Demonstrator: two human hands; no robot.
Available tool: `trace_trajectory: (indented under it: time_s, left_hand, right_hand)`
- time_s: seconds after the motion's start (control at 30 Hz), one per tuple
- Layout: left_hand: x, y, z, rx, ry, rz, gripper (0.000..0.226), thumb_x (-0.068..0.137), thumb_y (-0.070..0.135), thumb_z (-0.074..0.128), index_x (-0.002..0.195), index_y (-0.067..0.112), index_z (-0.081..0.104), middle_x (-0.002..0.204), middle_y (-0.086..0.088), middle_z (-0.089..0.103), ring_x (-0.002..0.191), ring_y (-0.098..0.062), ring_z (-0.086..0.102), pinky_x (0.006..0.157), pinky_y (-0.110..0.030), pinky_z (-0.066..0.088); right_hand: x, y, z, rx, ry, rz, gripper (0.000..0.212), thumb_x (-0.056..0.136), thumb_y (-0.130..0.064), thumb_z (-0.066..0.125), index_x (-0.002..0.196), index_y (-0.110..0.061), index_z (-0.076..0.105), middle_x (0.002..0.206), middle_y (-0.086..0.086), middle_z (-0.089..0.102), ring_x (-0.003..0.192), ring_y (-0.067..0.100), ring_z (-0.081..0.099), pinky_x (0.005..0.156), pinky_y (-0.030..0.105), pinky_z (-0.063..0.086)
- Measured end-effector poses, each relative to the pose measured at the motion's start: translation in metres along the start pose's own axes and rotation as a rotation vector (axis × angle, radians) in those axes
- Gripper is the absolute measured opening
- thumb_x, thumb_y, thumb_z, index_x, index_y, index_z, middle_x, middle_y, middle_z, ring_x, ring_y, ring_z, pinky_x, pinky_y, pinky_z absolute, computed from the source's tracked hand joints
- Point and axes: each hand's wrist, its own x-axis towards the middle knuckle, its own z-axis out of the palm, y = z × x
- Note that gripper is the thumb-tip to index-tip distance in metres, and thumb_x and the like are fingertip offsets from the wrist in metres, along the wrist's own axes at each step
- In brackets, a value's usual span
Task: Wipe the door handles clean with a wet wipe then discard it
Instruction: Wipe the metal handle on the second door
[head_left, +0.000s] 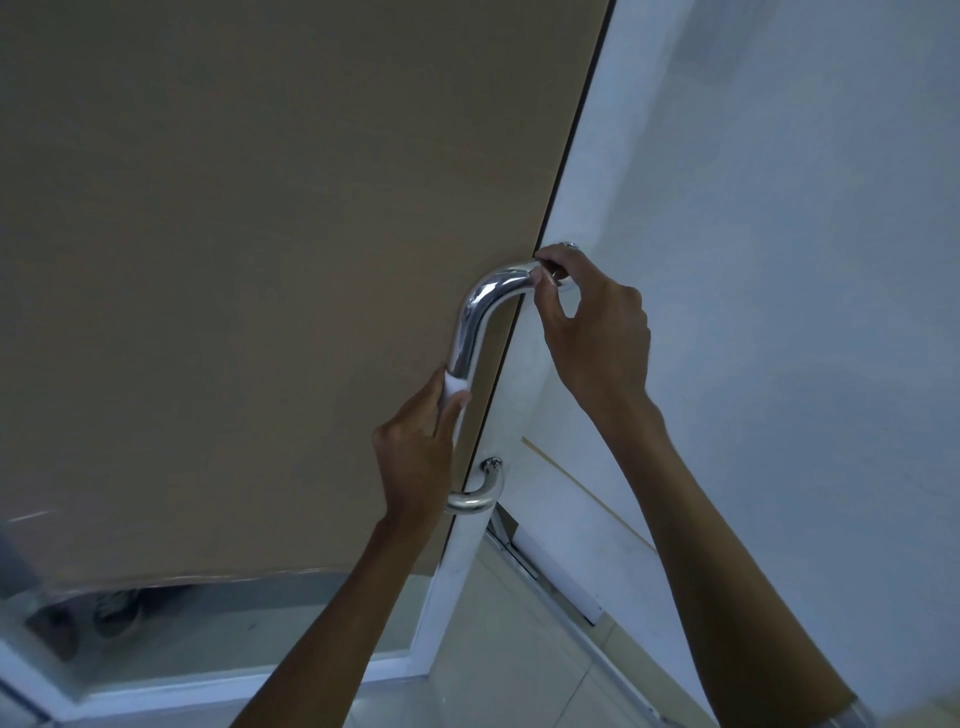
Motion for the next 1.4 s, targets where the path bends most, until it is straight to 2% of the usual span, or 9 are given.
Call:
trace_trajectory:
  time_s: [0.13, 0.47, 0.63, 0.77, 0.87, 0.97, 1.07, 1.17, 1.4]
  left_hand:
    - [0.024, 0.020, 0.001, -0.050, 0.000, 0.066, 0.021, 0.101, 0.024, 0.071, 0.084, 0.012, 0.074, 0.065, 0.011, 0.061, 0.054, 0.000, 0.048, 0.050, -0.027, 0.048]
    - [-0.009, -0.009, 0.006, -0.055, -0.035, -0.058, 0.025, 0.102, 0.029, 0.070, 0.118, 0.012, 0.077, 0.082, 0.008, 0.074, 0.063, -0.002, 0.061, 0.061, -0.031, 0.058]
    - [0.012, 0.013, 0.003, -0.079, -0.034, -0.021, 0.009, 0.101, 0.019, 0.071, 0.109, 0.015, 0.072, 0.067, 0.033, 0.047, 0.056, 0.013, 0.044, 0.060, -0.012, 0.039]
    - [0.010, 0.006, 0.002, -0.143, -0.140, -0.100, 0.028, 0.103, 0.023, 0.067, 0.103, -0.005, 0.066, 0.063, 0.018, 0.040, 0.055, 0.004, 0.039, 0.062, -0.010, 0.035]
    - [0.011, 0.007, -0.003, -0.213, -0.249, -0.159, 0.031, 0.108, 0.028, 0.059, 0.084, 0.008, 0.056, 0.064, -0.005, 0.042, 0.058, -0.005, 0.036, 0.057, -0.023, 0.034]
    - [0.016, 0.013, -0.005, -0.297, -0.261, -0.216, 0.020, 0.110, 0.027, 0.053, 0.106, 0.014, 0.067, 0.085, -0.011, 0.065, 0.071, -0.021, 0.059, 0.065, -0.035, 0.048]
    - [0.010, 0.010, -0.005, -0.325, -0.294, -0.280, 0.028, 0.107, 0.015, 0.055, 0.131, 0.017, 0.067, 0.108, -0.004, 0.074, 0.092, -0.006, 0.068, 0.082, -0.022, 0.055]
    - [0.010, -0.001, -0.010, -0.340, -0.351, -0.317, 0.035, 0.102, 0.012, 0.061, 0.137, 0.018, 0.067, 0.121, 0.005, 0.075, 0.116, -0.010, 0.069, 0.104, -0.039, 0.055]
    - [0.010, -0.008, -0.013, -0.331, -0.286, -0.289, 0.031, 0.111, 0.022, 0.051, 0.135, 0.017, 0.069, 0.121, 0.007, 0.076, 0.116, -0.008, 0.070, 0.101, -0.032, 0.056]
  right_hand:
    - [0.002, 0.001, 0.001, 0.007, 0.007, -0.006, 0.029, 0.108, -0.044, 0.054, 0.130, -0.031, 0.067, 0.112, -0.013, 0.076, 0.089, 0.012, 0.070, 0.074, 0.028, 0.052]
    - [0.003, 0.004, 0.003, 0.009, 0.011, -0.016, 0.027, 0.108, -0.042, 0.055, 0.128, -0.030, 0.069, 0.110, -0.014, 0.075, 0.081, 0.006, 0.065, 0.071, 0.025, 0.049]
    - [0.004, 0.004, 0.005, -0.006, 0.019, -0.018, 0.029, 0.108, -0.044, 0.054, 0.129, -0.030, 0.068, 0.112, -0.013, 0.076, 0.089, 0.009, 0.070, 0.074, 0.024, 0.047]
    - [0.003, 0.006, 0.006, -0.041, 0.028, -0.022, 0.029, 0.108, -0.046, 0.051, 0.128, -0.033, 0.067, 0.112, -0.015, 0.075, 0.086, 0.007, 0.067, 0.071, 0.024, 0.046]
    - [0.002, 0.006, 0.006, -0.097, 0.037, -0.035, 0.029, 0.110, -0.047, 0.048, 0.128, -0.034, 0.066, 0.111, -0.015, 0.075, 0.081, 0.004, 0.060, 0.067, 0.023, 0.040]
    - [-0.001, 0.006, 0.006, -0.173, 0.067, -0.111, 0.030, 0.113, -0.045, 0.043, 0.125, -0.031, 0.066, 0.111, -0.011, 0.075, 0.077, 0.014, 0.067, 0.065, 0.026, 0.043]
    - [0.000, 0.005, 0.006, -0.145, 0.066, -0.101, 0.031, 0.113, -0.044, 0.044, 0.127, -0.030, 0.068, 0.117, -0.011, 0.075, 0.082, 0.015, 0.070, 0.062, 0.022, 0.039]
    - [-0.002, 0.004, 0.006, -0.137, 0.070, -0.097, 0.031, 0.113, -0.043, 0.045, 0.127, -0.029, 0.068, 0.121, -0.011, 0.074, 0.077, 0.008, 0.063, 0.059, 0.010, 0.026]
    - [-0.003, 0.005, 0.009, -0.114, 0.080, -0.084, 0.032, 0.113, -0.045, 0.043, 0.128, -0.030, 0.068, 0.121, -0.012, 0.074, 0.085, 0.012, 0.070, 0.061, 0.021, 0.037]
